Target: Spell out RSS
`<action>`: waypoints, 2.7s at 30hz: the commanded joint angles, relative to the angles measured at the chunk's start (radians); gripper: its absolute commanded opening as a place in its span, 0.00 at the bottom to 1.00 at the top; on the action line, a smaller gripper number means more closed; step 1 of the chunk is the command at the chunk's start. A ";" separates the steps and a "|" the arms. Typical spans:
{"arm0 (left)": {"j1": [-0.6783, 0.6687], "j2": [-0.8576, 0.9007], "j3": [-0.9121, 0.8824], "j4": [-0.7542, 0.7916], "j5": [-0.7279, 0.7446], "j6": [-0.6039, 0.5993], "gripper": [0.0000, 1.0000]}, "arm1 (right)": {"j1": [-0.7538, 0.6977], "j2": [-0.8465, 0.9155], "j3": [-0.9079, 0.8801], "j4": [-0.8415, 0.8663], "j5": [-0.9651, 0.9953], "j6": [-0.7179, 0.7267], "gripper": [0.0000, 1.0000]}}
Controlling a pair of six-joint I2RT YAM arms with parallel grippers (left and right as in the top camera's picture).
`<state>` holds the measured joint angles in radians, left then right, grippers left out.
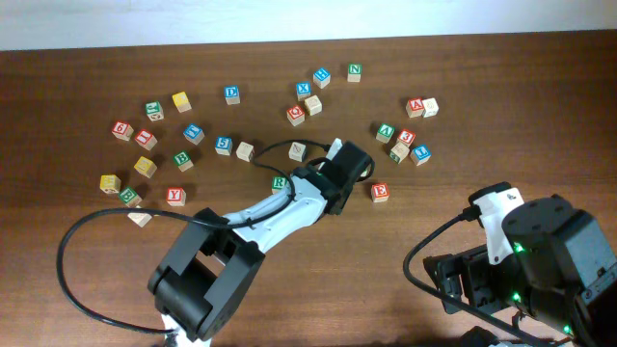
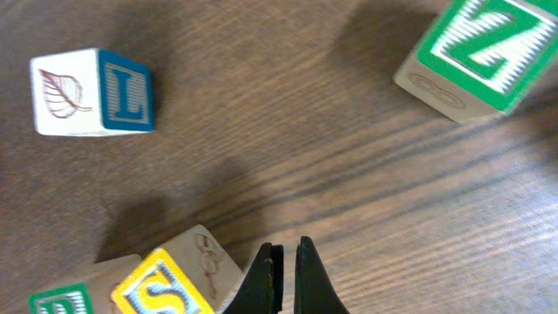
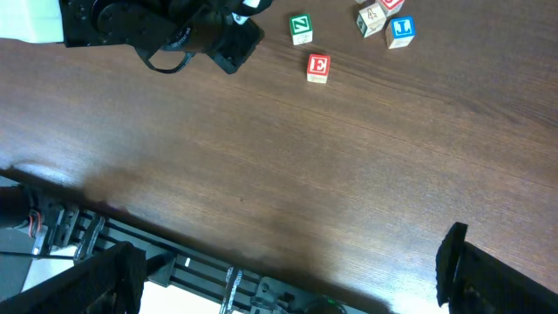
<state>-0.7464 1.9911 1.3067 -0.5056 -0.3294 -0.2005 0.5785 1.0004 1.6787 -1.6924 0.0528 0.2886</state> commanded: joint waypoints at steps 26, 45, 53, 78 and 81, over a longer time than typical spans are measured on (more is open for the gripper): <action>0.010 0.008 -0.003 -0.042 -0.087 0.039 0.00 | 0.002 0.001 0.002 -0.006 0.011 0.008 0.98; 0.010 0.008 -0.003 -0.064 -0.106 0.039 0.00 | 0.002 0.001 0.002 -0.006 0.011 0.008 0.98; 0.010 0.008 -0.003 -0.075 -0.106 0.039 0.00 | 0.002 0.001 0.002 -0.006 0.011 0.008 0.98; 0.367 -0.061 0.075 -0.066 0.274 0.012 0.00 | 0.002 0.001 0.002 -0.006 0.011 0.008 0.98; 0.362 0.003 0.092 -0.075 0.290 0.003 0.00 | 0.002 0.001 0.002 -0.006 0.011 0.008 0.98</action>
<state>-0.3794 1.9488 1.3689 -0.5789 -0.0803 -0.1802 0.5785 1.0004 1.6787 -1.6924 0.0528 0.2882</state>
